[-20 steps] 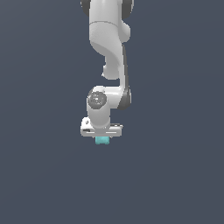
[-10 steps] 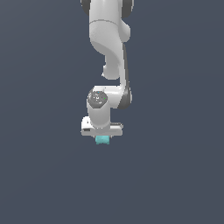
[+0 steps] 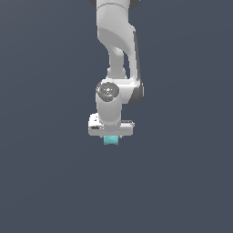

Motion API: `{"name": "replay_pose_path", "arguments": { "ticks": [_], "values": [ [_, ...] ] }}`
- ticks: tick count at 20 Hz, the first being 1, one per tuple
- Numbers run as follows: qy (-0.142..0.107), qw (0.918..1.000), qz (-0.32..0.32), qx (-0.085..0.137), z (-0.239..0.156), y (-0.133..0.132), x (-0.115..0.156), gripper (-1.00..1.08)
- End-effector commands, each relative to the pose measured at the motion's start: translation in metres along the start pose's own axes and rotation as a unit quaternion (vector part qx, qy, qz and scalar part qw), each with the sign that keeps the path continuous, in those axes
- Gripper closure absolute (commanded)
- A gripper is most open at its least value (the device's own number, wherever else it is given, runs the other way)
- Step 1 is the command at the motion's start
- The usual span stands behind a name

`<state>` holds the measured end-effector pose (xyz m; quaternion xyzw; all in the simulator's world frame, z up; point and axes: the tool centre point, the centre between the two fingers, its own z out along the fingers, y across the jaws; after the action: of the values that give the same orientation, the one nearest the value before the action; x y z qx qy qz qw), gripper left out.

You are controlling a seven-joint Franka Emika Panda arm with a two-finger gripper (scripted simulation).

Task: Pick up the object and move it to a goal position.

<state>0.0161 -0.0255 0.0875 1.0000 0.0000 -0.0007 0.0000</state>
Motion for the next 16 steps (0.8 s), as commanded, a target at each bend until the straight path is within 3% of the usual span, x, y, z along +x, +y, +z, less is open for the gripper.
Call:
{"name": "replay_pose_path", "arguments": {
  "ticks": [1,16],
  "values": [
    [0.001,1.0,0.0,0.0,-0.02,-0.011,-0.003,1.08],
    [0.001,1.0,0.0,-0.001,-0.18,-0.1,-0.03,1.08]
  ]
}}
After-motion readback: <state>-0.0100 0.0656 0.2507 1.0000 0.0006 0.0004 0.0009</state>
